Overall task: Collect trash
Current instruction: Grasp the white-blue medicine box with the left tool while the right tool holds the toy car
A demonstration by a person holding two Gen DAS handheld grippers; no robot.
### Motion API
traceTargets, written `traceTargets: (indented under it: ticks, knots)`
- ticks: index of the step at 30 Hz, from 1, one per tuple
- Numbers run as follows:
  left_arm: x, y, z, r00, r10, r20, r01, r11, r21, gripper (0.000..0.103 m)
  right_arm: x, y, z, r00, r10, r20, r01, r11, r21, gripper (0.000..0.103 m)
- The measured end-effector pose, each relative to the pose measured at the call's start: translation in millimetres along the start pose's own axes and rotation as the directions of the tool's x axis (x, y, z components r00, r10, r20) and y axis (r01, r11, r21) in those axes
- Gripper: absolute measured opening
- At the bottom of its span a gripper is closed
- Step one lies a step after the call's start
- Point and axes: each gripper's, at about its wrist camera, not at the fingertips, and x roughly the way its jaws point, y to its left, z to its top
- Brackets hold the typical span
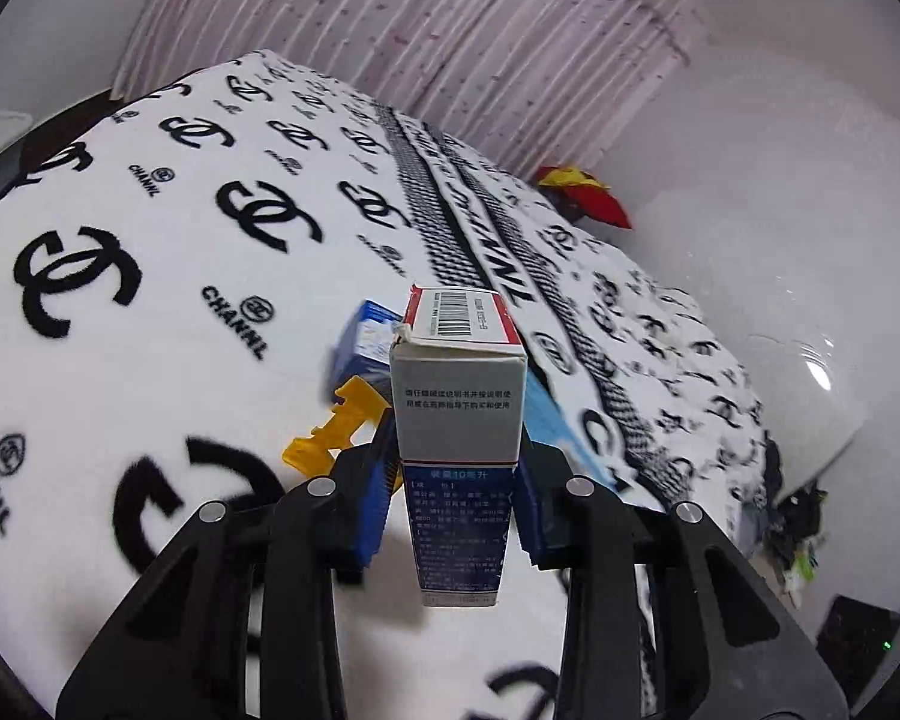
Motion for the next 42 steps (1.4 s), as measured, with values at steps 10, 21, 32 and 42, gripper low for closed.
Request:
traceTargets:
  ticks: [10,21,32,42]
  knots:
    - [-31,-12,-52,0.983,-0.008,-0.182,0.008,1.0,0.001,0.034,-24,24,-15,1.0,0.001,0.019,-0.001,0.999,-0.038,0.019]
    - [-68,-12,-114,0.973,-0.026,-0.229,0.023,1.0,-0.014,0.034,-39,38,-34,1.0,0.007,0.024,-0.006,0.999,-0.049,0.019]
    - [-103,1,-142,0.973,-0.021,-0.229,0.014,0.999,-0.036,0.035,-48,50,-51,1.0,0.015,0.026,-0.013,0.998,-0.059,0.019]
    - [-118,11,-170,0.964,-0.062,-0.258,0.042,0.996,-0.082,0.038,-52,61,-64,1.0,0.011,0.023,-0.01,0.997,-0.073,0.019]
